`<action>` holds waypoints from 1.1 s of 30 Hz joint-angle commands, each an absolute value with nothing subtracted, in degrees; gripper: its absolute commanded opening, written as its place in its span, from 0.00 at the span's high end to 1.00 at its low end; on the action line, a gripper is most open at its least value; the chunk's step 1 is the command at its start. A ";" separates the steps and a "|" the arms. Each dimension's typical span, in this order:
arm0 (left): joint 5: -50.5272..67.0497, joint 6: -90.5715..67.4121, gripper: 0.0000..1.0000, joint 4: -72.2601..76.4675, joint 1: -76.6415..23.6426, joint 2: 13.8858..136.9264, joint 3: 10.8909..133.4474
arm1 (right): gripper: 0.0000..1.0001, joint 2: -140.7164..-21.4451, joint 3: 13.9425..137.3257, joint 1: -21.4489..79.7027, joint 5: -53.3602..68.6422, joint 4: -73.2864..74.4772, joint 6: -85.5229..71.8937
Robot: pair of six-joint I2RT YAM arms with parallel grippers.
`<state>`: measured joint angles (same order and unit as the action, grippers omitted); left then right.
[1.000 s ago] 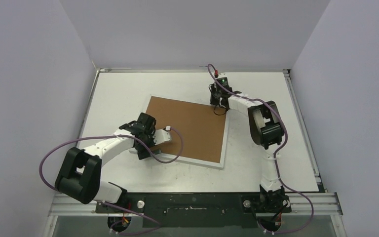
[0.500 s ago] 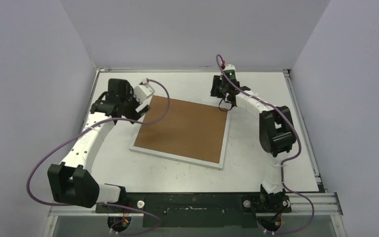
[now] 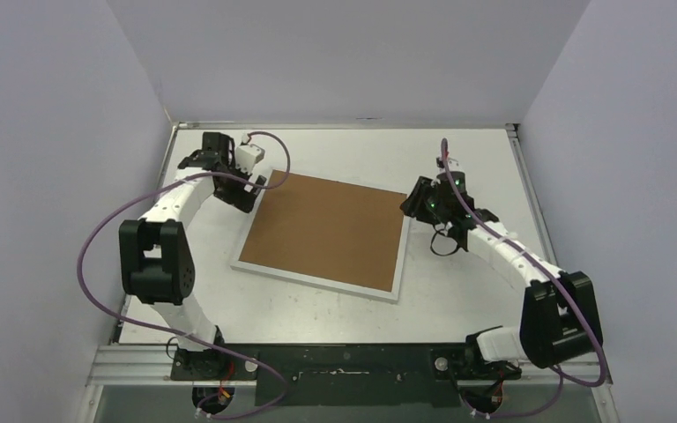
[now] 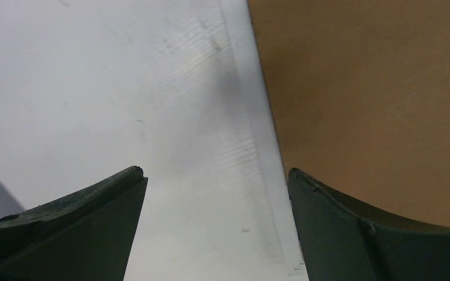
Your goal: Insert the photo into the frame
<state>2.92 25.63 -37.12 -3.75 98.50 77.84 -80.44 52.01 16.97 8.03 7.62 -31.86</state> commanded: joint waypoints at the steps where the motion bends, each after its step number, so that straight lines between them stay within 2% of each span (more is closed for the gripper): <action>1: 12.95 17.97 0.12 -39.88 -3.99 100.81 80.53 | 0.63 -72.28 43.26 15.90 17.03 5.43 -40.33; 8: 15.59 18.21 0.25 -38.85 -4.04 104.79 78.07 | 0.64 -69.54 34.08 15.69 25.40 0.43 -48.44; 33: 14.76 19.43 0.42 -34.52 -5.71 107.58 73.43 | 0.66 -72.26 30.32 16.18 25.35 5.52 -46.23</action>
<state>14.81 19.03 -37.10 -5.52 106.94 74.37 -71.72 31.44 16.08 25.32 5.69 -46.98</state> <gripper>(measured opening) 0.585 0.339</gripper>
